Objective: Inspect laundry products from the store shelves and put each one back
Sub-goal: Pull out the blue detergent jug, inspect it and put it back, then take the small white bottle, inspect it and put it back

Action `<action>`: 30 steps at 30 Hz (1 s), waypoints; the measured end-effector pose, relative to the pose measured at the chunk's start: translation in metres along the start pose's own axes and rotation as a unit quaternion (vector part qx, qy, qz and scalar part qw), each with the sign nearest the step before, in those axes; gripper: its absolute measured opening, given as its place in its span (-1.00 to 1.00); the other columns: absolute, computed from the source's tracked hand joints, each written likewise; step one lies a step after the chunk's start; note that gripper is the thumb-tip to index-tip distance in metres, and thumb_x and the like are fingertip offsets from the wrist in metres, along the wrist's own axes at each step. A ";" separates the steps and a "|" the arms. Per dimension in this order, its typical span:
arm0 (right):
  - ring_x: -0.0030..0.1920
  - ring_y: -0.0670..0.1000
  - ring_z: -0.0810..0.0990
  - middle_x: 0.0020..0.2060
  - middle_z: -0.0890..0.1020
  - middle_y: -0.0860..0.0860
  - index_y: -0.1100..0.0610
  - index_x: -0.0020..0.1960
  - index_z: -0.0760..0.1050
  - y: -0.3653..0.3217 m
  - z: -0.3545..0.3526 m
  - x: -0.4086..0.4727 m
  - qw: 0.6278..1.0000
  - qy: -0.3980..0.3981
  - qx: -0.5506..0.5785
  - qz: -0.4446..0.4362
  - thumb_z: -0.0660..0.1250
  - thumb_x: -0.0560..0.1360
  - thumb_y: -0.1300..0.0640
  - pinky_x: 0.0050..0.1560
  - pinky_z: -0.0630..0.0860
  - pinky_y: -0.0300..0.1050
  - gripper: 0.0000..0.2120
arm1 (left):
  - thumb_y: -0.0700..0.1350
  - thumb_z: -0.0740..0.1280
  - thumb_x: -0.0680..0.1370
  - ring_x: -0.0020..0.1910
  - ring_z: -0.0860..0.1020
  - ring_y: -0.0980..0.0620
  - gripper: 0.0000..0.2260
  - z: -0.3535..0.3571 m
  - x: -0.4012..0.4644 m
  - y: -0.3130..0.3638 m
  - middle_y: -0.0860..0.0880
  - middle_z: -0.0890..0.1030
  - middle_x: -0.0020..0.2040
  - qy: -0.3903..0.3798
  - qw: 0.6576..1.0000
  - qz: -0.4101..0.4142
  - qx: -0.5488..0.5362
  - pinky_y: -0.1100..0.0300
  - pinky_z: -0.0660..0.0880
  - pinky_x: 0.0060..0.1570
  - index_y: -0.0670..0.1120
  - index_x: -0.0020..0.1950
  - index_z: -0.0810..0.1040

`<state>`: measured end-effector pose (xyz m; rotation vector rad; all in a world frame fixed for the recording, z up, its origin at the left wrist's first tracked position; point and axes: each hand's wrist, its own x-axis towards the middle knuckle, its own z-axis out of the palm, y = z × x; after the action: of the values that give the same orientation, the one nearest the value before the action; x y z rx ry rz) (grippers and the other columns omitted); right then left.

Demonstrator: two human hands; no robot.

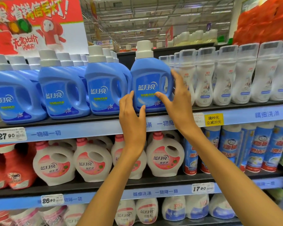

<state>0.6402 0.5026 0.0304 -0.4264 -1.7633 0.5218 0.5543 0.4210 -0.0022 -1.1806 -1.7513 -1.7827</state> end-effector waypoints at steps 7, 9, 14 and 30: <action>0.44 0.08 0.30 0.45 0.30 0.13 0.26 0.50 0.12 -0.001 0.001 -0.001 1.000 -0.006 -0.027 -0.008 0.37 0.51 0.18 0.37 0.35 0.03 -0.33 | -0.33 0.34 0.52 0.34 0.40 -0.09 -0.54 0.000 -0.001 0.003 -0.21 0.40 0.34 -0.017 1.000 0.005 0.019 0.07 0.38 0.31 -0.28 0.41 0.34; 0.46 0.07 0.28 0.46 0.29 0.14 0.27 0.50 0.11 0.001 -0.001 -0.007 1.000 -0.009 -0.019 -0.012 0.34 0.54 0.17 0.39 0.34 0.02 -0.36 | -0.32 0.33 0.53 0.37 0.36 -0.09 -0.53 -0.002 -0.004 0.006 -0.20 0.38 0.36 -0.017 0.999 0.017 0.031 0.05 0.35 0.34 -0.26 0.42 0.32; 0.09 -0.07 0.53 0.12 0.55 0.10 0.27 0.28 0.39 0.001 -0.034 -0.012 0.985 0.166 -0.005 -0.050 0.28 0.58 0.18 0.05 0.45 -0.44 -0.69 | -0.35 0.29 0.53 0.33 0.39 -0.07 -0.56 -0.004 -0.005 0.019 -0.12 0.46 0.32 0.027 0.996 0.082 0.009 -0.02 0.32 0.36 -0.19 0.40 0.37; 0.52 0.00 0.13 0.38 0.43 0.03 0.14 0.39 0.37 0.014 -0.078 0.068 0.938 0.016 -0.309 -0.159 0.15 0.60 -0.08 0.46 -0.06 -0.07 -0.56 | -0.28 0.30 0.54 0.15 0.47 0.08 -0.60 0.076 -0.020 0.066 -0.12 0.51 0.23 -0.106 0.993 0.048 -0.020 0.44 0.33 0.13 -0.20 0.39 0.39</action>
<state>0.6997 0.5611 0.0939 -0.5615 -1.8959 -0.2852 0.6383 0.4774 0.0144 -1.4916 -1.7466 -1.6960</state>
